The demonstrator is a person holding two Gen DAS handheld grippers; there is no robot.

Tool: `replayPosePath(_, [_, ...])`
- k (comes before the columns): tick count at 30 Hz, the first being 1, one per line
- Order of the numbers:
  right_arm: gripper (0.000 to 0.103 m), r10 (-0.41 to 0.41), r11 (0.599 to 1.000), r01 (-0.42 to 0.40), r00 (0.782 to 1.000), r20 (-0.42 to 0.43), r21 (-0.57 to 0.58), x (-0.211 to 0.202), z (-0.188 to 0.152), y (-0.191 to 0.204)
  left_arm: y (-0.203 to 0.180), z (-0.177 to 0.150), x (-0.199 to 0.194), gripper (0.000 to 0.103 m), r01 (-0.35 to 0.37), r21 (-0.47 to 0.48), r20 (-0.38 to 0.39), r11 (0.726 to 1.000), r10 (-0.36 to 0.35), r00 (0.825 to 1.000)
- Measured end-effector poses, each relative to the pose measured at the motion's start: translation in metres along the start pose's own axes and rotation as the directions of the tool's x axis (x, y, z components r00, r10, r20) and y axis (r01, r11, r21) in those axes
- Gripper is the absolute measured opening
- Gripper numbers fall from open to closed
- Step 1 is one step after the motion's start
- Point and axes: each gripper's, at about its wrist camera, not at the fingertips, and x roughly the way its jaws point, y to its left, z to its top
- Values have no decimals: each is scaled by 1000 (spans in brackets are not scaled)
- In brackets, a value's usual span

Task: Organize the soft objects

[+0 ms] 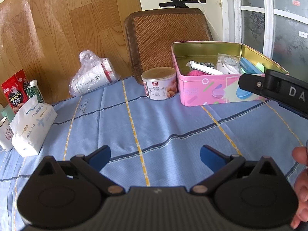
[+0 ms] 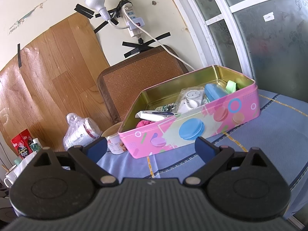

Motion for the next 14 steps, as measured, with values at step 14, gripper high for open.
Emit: replayPosePath(14, [99,0,1000,0,1000,-1,1,0,0,0,4,0,-1,103,50,0,5,999,-50,999])
